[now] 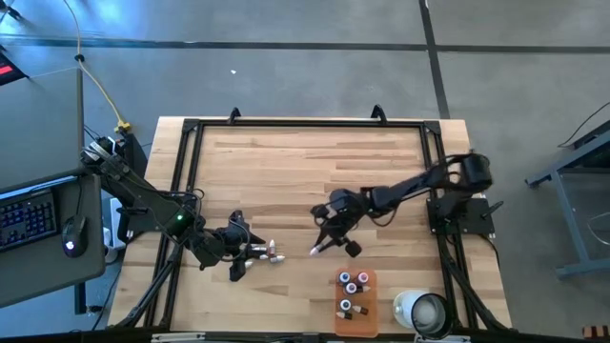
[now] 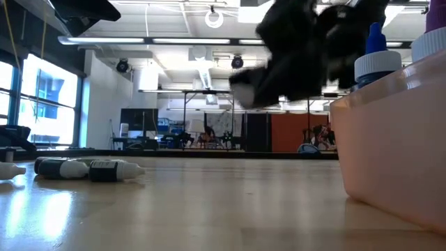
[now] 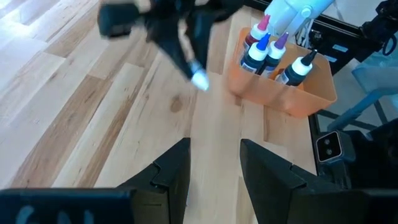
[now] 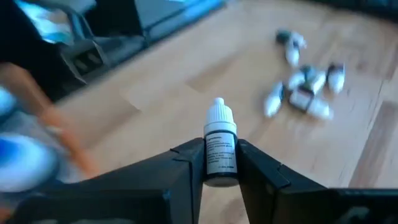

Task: Pick & Place food coloring
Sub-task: Put the right small purple food coloring bottle into the orange bin, then adjust the orange bin, then adjust the large pink food coloring bottle in the orange bin

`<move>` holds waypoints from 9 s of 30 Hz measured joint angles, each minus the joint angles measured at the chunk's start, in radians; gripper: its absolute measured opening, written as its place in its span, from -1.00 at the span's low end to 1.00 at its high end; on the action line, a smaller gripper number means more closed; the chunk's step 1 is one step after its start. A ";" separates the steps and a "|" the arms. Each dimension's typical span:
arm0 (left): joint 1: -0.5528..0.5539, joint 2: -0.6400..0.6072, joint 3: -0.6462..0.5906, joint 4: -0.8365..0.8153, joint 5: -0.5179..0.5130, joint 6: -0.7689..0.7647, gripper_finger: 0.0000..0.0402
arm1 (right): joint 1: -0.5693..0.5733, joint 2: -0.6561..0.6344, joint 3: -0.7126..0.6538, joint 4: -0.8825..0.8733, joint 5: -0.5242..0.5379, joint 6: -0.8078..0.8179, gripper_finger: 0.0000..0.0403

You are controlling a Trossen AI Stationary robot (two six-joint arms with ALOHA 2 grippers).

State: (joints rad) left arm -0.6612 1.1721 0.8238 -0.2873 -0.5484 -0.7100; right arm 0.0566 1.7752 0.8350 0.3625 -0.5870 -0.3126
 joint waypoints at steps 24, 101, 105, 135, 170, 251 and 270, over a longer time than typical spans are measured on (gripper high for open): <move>0.000 0.000 0.000 0.001 -0.019 0.006 -0.32 | 0.417 -0.322 0.002 -0.632 0.226 0.043 -0.55; 0.170 0.319 0.000 0.326 0.114 0.179 -0.32 | 0.321 -0.237 0.001 -0.652 0.146 -0.039 -0.51; 0.170 0.319 0.000 0.345 0.116 0.179 -0.32 | 0.332 -0.205 0.002 -0.602 0.169 -0.094 -0.56; 0.170 0.319 0.000 0.330 0.140 0.183 -0.32 | 0.068 -0.081 0.005 -0.444 0.335 -0.396 -1.00; 0.170 0.319 0.000 0.349 0.134 0.205 -0.32 | 0.193 -0.531 0.002 -0.723 0.614 0.118 -0.36; 0.170 0.319 0.000 0.346 0.102 0.206 -0.32 | 0.145 -0.200 -0.013 -0.878 0.724 0.206 -0.36; 0.170 0.319 0.000 0.338 0.114 0.182 -0.32 | 0.124 -0.153 -0.031 -0.863 0.741 0.073 -0.85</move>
State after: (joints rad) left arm -0.4908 1.4906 0.8242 0.0502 -0.4342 -0.5278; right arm 0.1810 1.6217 0.8043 -0.5008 0.1539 -0.2395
